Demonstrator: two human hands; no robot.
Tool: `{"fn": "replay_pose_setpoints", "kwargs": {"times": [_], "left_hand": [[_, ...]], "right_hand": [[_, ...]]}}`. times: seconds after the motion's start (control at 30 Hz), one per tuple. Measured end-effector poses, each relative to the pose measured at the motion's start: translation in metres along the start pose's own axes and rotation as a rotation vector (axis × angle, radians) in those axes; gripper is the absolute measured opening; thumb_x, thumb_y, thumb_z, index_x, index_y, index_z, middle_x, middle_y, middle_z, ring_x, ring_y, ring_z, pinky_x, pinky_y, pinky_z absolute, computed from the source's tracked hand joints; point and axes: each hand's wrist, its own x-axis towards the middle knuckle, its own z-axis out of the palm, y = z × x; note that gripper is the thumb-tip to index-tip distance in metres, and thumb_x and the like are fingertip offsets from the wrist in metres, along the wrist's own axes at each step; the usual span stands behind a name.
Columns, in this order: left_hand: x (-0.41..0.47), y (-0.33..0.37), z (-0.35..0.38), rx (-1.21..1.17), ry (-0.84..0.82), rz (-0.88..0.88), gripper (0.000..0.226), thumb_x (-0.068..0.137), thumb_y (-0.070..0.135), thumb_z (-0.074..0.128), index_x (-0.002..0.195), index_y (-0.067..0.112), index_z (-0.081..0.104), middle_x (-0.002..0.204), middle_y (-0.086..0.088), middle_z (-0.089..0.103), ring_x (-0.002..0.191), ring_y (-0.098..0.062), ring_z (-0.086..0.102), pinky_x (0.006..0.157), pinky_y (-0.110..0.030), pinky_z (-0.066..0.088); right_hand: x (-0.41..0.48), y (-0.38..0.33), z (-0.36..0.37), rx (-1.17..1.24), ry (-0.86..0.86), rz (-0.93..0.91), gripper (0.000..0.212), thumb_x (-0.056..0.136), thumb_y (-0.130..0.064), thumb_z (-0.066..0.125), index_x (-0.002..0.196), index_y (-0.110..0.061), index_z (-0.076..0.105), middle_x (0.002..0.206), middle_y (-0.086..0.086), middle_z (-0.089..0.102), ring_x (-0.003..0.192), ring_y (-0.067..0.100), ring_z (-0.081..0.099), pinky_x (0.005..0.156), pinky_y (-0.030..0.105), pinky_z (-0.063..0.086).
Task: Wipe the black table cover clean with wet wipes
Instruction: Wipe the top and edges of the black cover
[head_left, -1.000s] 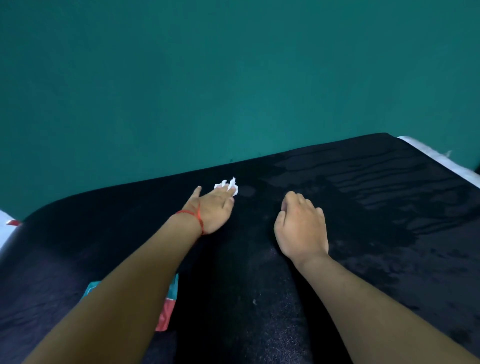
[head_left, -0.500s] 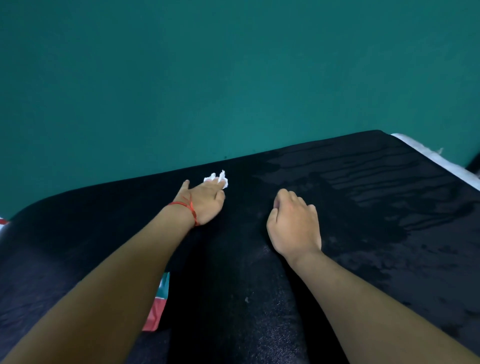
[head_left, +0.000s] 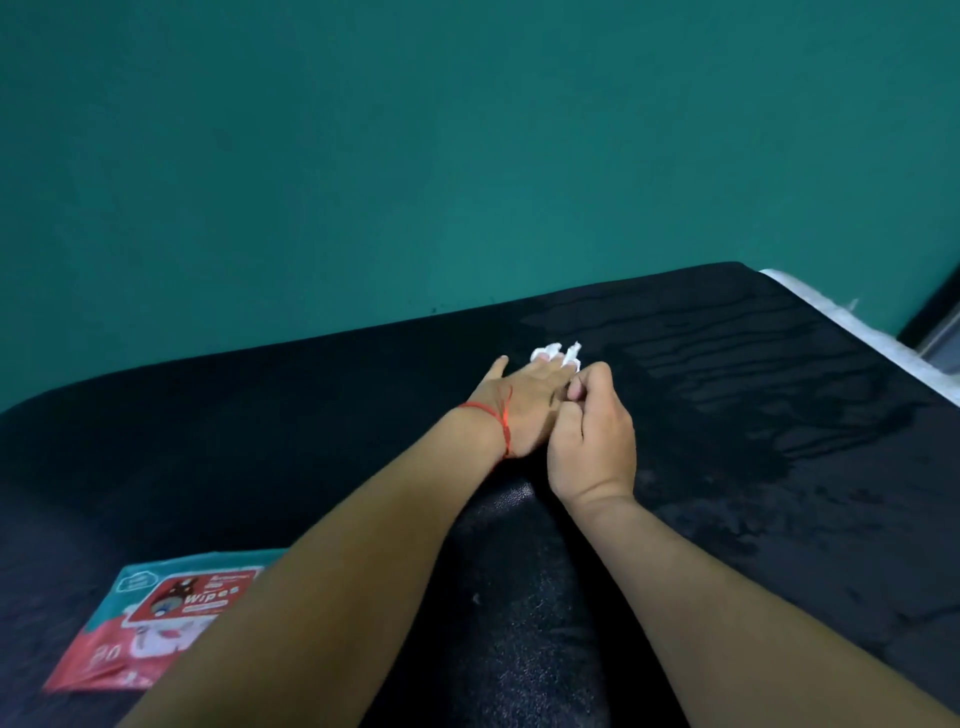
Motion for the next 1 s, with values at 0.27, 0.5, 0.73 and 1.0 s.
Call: {"fn": "replay_pose_setpoints", "kwargs": {"times": [0.27,0.5,0.73,1.0], "left_hand": [[-0.074,-0.034,0.003,0.013,0.061,-0.103,0.062,0.107,0.033,0.021,0.168,0.032,0.008,0.175,0.015,0.003,0.158,0.002,-0.003,0.128,-0.056,-0.009],[-0.005,-0.024,-0.015,-0.05,-0.006,-0.254,0.065,0.105,0.033,0.018,0.168,0.024,0.004,0.176,0.0,-0.002,0.161,-0.011,-0.003,0.128,-0.057,-0.006],[-0.035,-0.021,-0.004,-0.044,0.032,-0.053,0.063,0.106,0.029,0.02,0.168,0.03,0.01,0.175,0.011,0.001,0.159,0.0,-0.005,0.13,-0.048,-0.007],[-0.136,0.001,0.022,-0.012,0.064,-0.053,0.073,0.097,0.042,0.011,0.168,0.028,0.008,0.175,0.011,0.004,0.158,0.001,-0.005,0.131,-0.047,-0.003]], "right_hand": [[0.001,0.004,0.001,0.004,0.054,-0.016,0.009,0.085,-0.02,0.034,0.09,-0.022,0.042,0.074,-0.001,0.053,0.064,0.021,0.048,0.055,0.035,0.034],[0.001,0.004,0.002,-0.031,0.022,-0.013,0.01,0.085,-0.022,0.033,0.089,-0.022,0.042,0.071,-0.002,0.052,0.065,0.022,0.049,0.056,0.035,0.033],[0.003,0.007,0.002,-0.013,0.024,-0.018,0.009,0.086,-0.021,0.033,0.088,-0.024,0.042,0.07,-0.004,0.052,0.065,0.02,0.048,0.054,0.035,0.033],[0.004,0.009,0.002,0.031,0.033,0.005,0.01,0.088,-0.022,0.034,0.088,-0.023,0.044,0.068,-0.003,0.05,0.061,0.019,0.046,0.053,0.033,0.032]]}}
